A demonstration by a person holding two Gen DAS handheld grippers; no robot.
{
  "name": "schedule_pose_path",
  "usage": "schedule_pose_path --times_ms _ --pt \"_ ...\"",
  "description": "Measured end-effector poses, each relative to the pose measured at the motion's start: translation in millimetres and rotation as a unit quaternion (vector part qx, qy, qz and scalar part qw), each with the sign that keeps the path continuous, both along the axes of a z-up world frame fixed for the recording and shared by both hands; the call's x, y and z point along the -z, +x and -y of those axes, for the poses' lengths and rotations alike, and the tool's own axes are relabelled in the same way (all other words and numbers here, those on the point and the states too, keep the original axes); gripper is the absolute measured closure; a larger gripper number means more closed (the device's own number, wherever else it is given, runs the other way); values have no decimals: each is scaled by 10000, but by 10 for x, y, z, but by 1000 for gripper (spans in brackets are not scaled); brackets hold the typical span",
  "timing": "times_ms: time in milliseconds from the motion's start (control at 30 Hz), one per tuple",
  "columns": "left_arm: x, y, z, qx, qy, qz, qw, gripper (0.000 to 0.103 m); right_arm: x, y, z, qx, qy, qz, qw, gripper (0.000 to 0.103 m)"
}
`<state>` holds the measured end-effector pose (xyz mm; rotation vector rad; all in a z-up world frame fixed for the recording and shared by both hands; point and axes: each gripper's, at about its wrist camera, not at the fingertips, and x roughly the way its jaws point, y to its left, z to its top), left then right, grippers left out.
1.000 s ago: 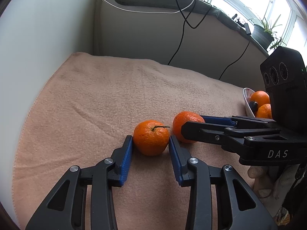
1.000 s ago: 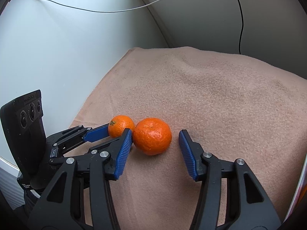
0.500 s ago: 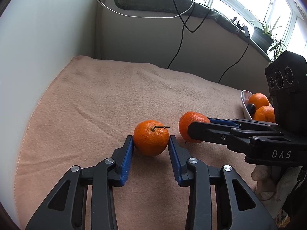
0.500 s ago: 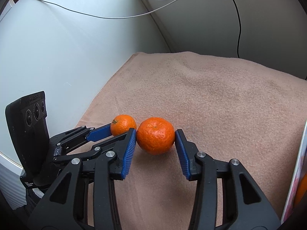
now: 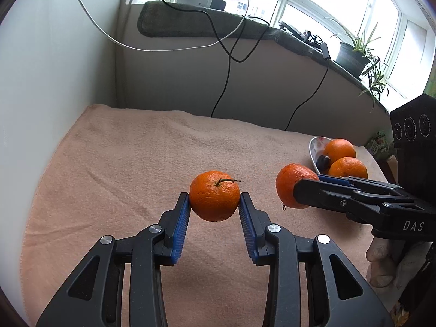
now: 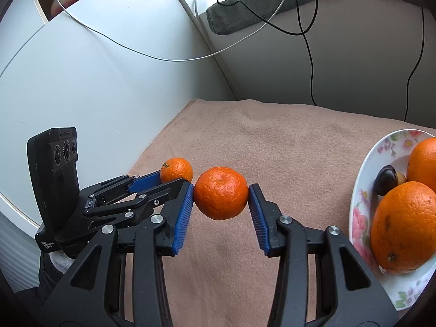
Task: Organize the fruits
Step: 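Lift and carry both tangerines over the white plate with both tools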
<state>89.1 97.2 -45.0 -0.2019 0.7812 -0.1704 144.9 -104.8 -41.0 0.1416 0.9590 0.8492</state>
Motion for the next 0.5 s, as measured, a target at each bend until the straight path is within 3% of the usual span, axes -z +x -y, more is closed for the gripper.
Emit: schedule_pose_path --times_ms 500 --pt "-211 50 560 466 -35 237 9986 68 -442 -384 718 563 -110 611 9965 59"
